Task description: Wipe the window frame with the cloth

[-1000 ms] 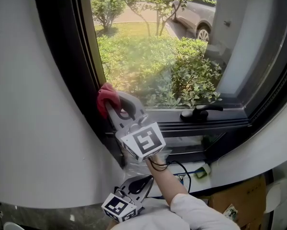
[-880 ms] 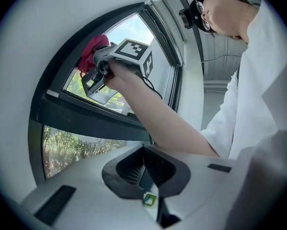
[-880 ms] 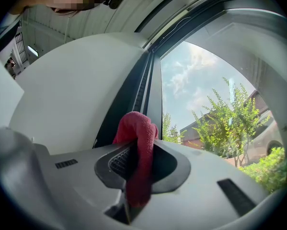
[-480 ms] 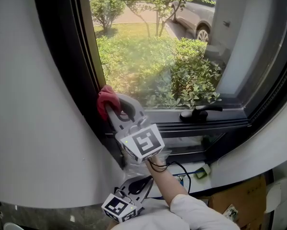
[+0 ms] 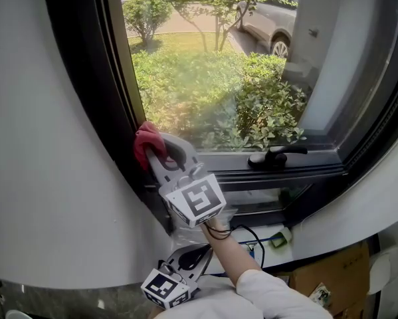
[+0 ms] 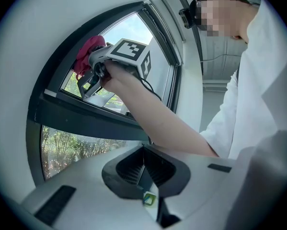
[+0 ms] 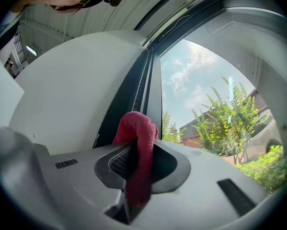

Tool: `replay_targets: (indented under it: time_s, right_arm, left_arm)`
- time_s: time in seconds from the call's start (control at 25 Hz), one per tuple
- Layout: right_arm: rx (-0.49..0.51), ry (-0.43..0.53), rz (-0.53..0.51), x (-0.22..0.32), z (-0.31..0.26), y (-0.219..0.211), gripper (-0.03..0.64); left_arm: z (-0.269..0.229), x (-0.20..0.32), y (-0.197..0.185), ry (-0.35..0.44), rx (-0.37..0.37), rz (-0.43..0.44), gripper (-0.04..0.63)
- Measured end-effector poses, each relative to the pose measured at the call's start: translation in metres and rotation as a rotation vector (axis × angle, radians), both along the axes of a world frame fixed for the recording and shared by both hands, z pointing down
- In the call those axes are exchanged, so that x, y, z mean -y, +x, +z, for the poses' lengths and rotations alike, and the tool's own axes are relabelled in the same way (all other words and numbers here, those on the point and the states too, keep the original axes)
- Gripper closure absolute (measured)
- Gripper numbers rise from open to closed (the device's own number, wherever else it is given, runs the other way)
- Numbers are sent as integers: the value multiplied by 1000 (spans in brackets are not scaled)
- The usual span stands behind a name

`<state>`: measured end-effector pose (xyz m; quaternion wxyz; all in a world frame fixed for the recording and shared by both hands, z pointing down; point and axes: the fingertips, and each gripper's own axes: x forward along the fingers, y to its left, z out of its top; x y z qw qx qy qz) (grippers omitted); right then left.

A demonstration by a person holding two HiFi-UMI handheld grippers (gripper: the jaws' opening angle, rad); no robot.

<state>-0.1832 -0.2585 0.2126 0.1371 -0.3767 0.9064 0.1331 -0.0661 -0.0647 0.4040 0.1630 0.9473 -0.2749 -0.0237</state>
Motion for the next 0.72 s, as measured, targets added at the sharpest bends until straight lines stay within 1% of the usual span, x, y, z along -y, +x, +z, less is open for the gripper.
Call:
replay_targets:
  time_s: [0.28,0.44,0.72]
  right_arm:
    - [-5,-12,2,-1,5,0,548]
    - [-7,-23,6,0,9,0,548]
    - [-16,-34,10,-1,14,0,548]
  left_arm:
    - [-2,-3,2,-11,5,11,585]
    - [-1,-2,0,8,7,10,586]
    - [-3,-4,1,3,5,12,586]
